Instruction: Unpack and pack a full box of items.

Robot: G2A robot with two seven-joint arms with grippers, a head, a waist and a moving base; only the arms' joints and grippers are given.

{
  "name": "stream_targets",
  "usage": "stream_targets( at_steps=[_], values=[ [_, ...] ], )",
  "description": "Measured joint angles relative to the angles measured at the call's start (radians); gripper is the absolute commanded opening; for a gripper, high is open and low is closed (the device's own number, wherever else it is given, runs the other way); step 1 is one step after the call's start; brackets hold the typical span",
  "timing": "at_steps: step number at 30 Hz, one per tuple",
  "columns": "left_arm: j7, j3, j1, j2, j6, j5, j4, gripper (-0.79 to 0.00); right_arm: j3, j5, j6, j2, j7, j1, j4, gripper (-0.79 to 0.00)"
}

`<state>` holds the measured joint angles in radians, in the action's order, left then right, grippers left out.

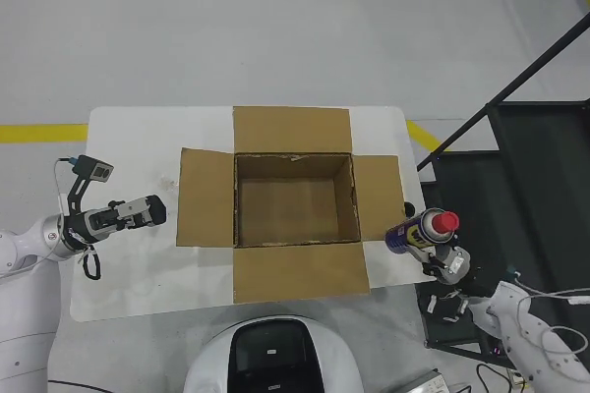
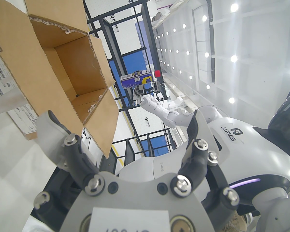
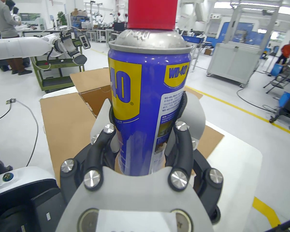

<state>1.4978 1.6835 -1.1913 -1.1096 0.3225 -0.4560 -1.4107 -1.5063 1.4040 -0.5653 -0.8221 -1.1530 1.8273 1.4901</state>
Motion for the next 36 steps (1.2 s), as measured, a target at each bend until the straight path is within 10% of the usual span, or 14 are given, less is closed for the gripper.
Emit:
stream_targets(
  at_steps=[7, 36],
  values=[
    [0.000, 0.000, 0.000, 0.000, 0.000, 0.000, 0.000, 0.000, 0.050, 0.026, 0.102, -0.021, -0.199, -0.004, -0.148, -0.785],
    [0.000, 0.000, 0.000, 0.000, 0.000, 0.000, 0.000, 0.000, 0.099, -0.052, 0.144, -0.054, -0.193, -0.010, -0.315, -0.785]
  ],
)
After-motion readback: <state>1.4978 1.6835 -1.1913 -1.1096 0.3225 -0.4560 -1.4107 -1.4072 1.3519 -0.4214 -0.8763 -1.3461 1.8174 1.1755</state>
